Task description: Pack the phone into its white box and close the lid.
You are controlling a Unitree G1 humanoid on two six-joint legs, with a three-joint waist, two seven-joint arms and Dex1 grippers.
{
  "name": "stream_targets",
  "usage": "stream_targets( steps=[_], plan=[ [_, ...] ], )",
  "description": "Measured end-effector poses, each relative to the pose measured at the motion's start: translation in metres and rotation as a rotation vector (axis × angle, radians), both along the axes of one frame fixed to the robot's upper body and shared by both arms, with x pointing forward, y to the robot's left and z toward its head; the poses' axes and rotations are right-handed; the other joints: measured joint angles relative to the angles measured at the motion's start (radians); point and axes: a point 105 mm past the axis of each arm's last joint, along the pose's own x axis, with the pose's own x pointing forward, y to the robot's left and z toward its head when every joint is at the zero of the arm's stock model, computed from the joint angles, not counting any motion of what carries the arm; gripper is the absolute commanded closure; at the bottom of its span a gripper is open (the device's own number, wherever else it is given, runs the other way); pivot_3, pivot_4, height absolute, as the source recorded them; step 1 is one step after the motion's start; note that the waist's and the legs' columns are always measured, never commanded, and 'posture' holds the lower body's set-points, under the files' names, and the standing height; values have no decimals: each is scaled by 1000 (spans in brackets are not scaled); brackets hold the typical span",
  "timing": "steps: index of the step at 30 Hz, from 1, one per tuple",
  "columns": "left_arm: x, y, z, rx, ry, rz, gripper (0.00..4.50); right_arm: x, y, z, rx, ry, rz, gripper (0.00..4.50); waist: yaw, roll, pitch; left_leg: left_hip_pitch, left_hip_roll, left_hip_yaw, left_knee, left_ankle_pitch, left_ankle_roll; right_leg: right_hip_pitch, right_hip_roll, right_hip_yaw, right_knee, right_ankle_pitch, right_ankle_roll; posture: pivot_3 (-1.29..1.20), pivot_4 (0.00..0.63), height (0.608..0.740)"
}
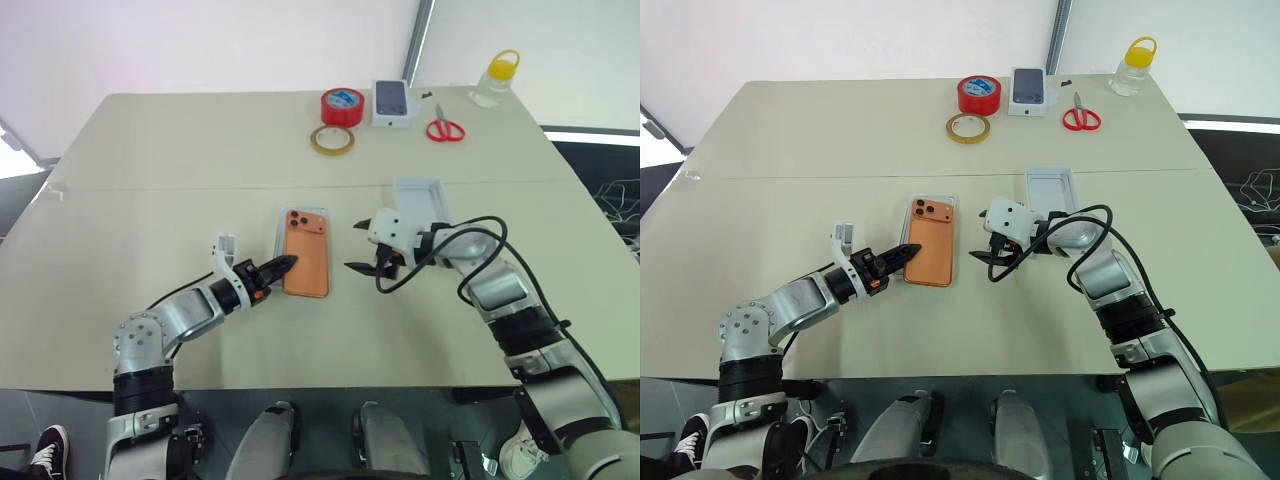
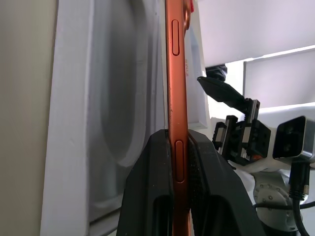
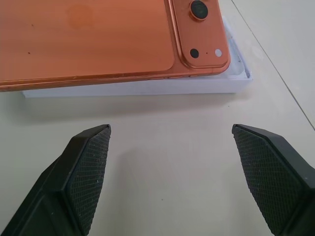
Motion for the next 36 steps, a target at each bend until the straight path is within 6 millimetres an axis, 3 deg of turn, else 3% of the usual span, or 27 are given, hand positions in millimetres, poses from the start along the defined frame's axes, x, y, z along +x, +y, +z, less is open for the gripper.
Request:
stream_targets(
  steps=[19, 27, 36],
  plan=[
    [4, 11, 23, -52, -27, 20, 4361, 2, 7, 4, 19, -16, 8, 363, 2, 0, 0, 0, 0, 0, 0, 0, 0, 0, 0, 0, 0, 0, 0, 0, 150, 740],
    [21, 17, 35, -4, -71, 21, 4361, 2, 9, 3, 17, -19, 3, 363, 1, 0, 0, 0, 0, 0, 0, 0, 0, 0, 0, 0, 0, 0, 0, 0, 150, 740],
    [23, 14, 7, 41, -5, -39, 4361, 3, 8, 3, 11, -19, -2, 363, -1, 0, 0, 0, 0, 0, 0, 0, 0, -1, 0, 0, 0, 0, 0, 0, 150, 740]
  ],
)
